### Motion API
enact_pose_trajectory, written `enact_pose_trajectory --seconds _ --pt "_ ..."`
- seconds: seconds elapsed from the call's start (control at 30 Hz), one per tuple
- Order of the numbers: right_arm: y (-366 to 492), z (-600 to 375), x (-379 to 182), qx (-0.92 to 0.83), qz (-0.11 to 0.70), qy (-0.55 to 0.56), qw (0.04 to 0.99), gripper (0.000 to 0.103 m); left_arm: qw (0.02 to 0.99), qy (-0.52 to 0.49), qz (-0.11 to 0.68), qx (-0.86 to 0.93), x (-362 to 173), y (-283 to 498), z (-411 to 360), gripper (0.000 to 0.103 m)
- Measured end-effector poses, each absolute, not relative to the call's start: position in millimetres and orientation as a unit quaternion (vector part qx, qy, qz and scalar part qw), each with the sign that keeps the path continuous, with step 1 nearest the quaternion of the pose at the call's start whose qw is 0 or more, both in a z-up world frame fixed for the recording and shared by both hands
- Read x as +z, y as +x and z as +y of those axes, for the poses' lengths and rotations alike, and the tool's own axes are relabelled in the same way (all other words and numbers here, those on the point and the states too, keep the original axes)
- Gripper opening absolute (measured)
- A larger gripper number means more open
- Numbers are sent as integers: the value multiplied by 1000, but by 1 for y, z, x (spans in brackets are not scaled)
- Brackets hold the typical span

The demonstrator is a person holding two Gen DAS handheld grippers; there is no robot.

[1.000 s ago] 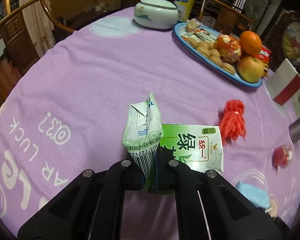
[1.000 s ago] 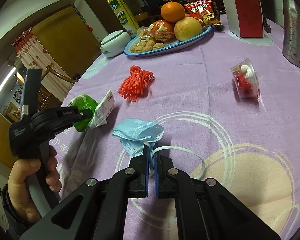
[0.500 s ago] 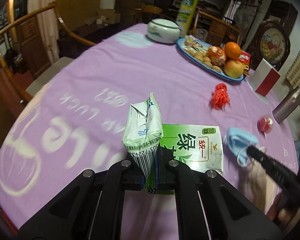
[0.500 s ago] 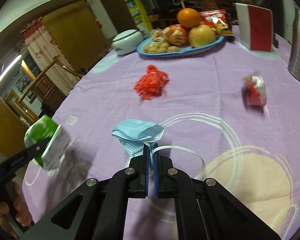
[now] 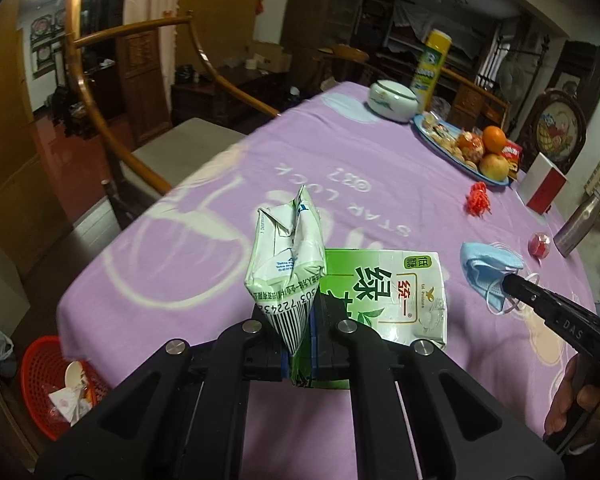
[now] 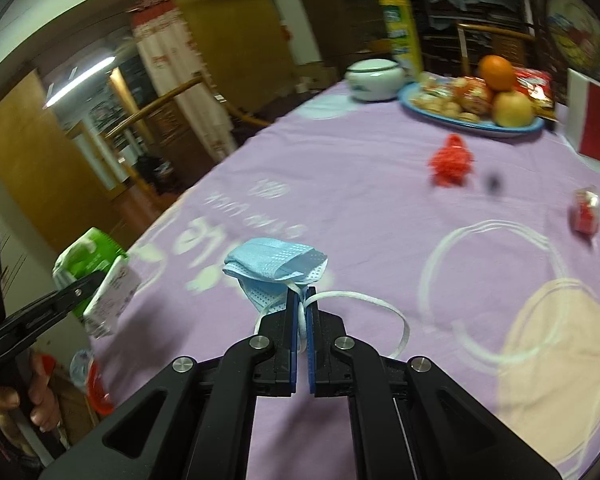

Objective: Collect trash
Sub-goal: 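Carry the tea carton and the mask in both tools over the red basket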

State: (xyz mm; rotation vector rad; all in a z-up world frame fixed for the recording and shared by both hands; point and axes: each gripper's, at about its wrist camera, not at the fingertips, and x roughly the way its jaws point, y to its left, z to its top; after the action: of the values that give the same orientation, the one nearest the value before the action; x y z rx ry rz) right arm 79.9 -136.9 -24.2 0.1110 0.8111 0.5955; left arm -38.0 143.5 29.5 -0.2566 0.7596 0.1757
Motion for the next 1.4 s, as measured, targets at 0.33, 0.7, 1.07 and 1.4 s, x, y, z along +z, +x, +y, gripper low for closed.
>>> enact_pose_trajectory --seconds 0.33,0.7,1.07,1.4 --pt "19 -54 -10 365 375 1 852 4 917 -153 348 124 29 -106 196 8" --pt "-39 62 -6 470 376 -65 796 4 896 -204 335 209 14 -181 275 8" --pt "-91 202 -40 538 405 -167 720 4 833 -268 362 320 -45 -250 377 8" --pt "-112 303 -110 552 474 -218 651 4 763 -327 412 375 -123 -268 445 8"
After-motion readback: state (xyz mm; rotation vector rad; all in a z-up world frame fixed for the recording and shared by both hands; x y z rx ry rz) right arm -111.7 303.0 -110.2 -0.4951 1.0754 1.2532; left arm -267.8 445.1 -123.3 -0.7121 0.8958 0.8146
